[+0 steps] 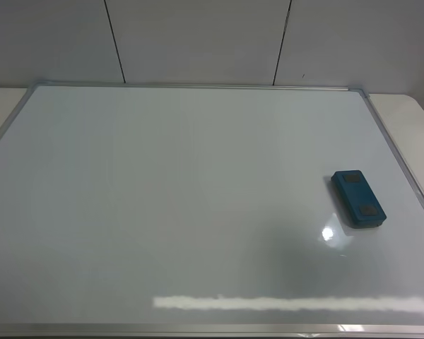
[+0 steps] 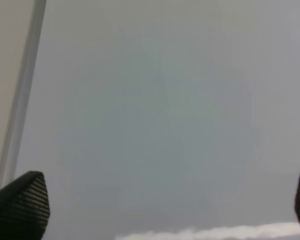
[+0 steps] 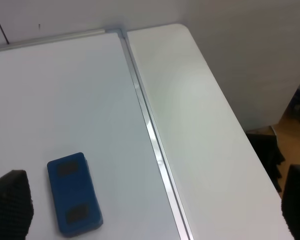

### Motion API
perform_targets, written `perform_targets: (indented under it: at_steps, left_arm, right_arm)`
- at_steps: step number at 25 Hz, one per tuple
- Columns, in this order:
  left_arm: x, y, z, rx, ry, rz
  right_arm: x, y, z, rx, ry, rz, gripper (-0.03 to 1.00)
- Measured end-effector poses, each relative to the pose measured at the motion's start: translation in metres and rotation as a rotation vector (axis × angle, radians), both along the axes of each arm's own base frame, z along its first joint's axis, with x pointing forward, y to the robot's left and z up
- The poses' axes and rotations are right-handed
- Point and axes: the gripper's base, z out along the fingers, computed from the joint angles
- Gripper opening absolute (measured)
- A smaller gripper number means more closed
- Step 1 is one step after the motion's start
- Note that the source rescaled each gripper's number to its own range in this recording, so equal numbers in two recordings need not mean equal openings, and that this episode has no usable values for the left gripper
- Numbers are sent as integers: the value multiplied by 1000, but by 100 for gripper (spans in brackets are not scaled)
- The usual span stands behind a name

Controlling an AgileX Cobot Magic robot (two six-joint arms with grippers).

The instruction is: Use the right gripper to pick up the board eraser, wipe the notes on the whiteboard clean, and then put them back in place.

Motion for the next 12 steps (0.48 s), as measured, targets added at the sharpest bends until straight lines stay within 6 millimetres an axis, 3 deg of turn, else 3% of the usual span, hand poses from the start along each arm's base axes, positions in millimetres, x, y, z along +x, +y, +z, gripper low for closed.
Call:
perform_targets:
  at_steps: [12]
  left_arm:
    - [0, 0, 0, 0, 0, 0]
  right_arm:
    - [1, 1, -20, -16, 137, 19, 100]
